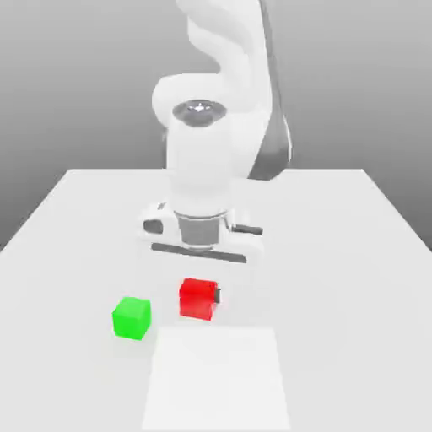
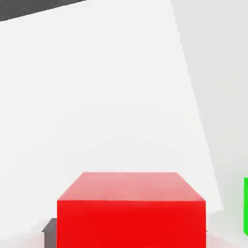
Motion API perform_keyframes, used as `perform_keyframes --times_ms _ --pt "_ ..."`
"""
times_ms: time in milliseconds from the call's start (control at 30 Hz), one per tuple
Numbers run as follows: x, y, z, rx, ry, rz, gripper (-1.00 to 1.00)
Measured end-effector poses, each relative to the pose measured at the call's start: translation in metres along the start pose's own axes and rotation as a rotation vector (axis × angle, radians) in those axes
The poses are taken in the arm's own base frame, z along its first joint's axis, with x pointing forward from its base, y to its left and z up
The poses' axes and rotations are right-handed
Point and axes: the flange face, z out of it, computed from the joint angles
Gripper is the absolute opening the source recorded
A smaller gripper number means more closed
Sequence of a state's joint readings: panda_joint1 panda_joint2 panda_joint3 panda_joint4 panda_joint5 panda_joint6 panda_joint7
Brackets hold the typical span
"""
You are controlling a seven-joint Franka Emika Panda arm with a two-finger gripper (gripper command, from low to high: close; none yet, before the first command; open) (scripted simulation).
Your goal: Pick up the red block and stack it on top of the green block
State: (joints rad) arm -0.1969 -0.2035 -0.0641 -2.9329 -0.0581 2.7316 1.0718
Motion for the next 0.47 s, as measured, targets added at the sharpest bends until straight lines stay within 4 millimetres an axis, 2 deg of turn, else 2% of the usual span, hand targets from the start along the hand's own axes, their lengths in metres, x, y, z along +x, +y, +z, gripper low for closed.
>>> perform_keyframes --times_ms 67,133,367,400,467 --pt "0.031 0.029 -0.008 0.001 -0.004 0.168 -1.00" --pt "0.047 0.047 -0.005 0.003 -0.010 0.269 -1.00" --pt "0.051 0.052 0.047 0.004 -0.012 0.300 -1.00" --pt "0.051 0.053 0.052 0.003 -0.011 0.301 1.00" --pt "0.050 0.053 0.052 0.003 -0.011 0.299 1.00"
